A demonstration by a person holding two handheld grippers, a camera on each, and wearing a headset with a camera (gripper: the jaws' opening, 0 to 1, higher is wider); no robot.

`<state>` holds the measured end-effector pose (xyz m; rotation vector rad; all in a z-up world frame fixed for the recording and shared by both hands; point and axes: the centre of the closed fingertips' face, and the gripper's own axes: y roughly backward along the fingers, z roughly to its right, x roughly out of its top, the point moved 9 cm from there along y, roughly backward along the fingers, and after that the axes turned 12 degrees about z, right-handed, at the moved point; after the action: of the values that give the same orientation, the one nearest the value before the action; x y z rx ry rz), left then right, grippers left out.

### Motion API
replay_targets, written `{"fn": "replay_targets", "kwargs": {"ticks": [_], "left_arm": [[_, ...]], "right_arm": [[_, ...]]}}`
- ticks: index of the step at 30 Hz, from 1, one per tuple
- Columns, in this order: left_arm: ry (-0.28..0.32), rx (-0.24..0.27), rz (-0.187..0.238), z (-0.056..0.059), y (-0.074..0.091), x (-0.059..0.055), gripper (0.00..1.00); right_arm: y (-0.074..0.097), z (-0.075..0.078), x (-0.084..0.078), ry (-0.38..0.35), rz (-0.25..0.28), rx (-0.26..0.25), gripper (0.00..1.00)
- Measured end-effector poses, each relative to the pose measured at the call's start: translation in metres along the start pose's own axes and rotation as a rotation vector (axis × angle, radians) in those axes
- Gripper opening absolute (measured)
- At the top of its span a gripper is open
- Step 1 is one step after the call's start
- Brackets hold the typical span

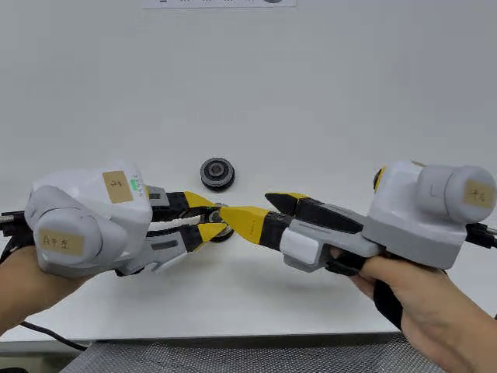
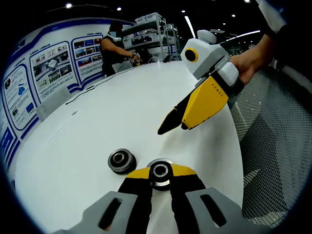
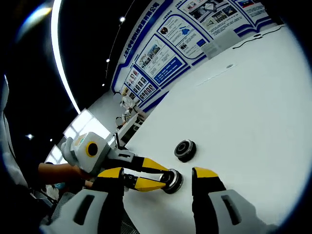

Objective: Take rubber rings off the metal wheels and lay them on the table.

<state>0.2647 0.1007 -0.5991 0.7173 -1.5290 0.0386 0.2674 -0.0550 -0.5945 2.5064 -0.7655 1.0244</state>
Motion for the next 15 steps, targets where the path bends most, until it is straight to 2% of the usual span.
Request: {"fn": "replay_targets", "kwargs": {"ticks": [4,8,15], "left_arm": [[-0.007,-0.010,-0.006,0.000,0.000,0.001,0.14],[-0.010,-0.019,-0.008,-0.001,0.000,0.001,0.14],[-0.017,-0.030,-0.006,-0.002,0.000,0.001,0.14]], "right_arm": [[-0.009,-0.003,-0.006,-0.125,-0.003,-0.025,0.56],[-0.015,-0.002,-0.010,-0.161,-0.036,-0.031,0.56],[-0.019,-0.001,-0.013,-0.205,-0.056,-0.040,0.55]]}}
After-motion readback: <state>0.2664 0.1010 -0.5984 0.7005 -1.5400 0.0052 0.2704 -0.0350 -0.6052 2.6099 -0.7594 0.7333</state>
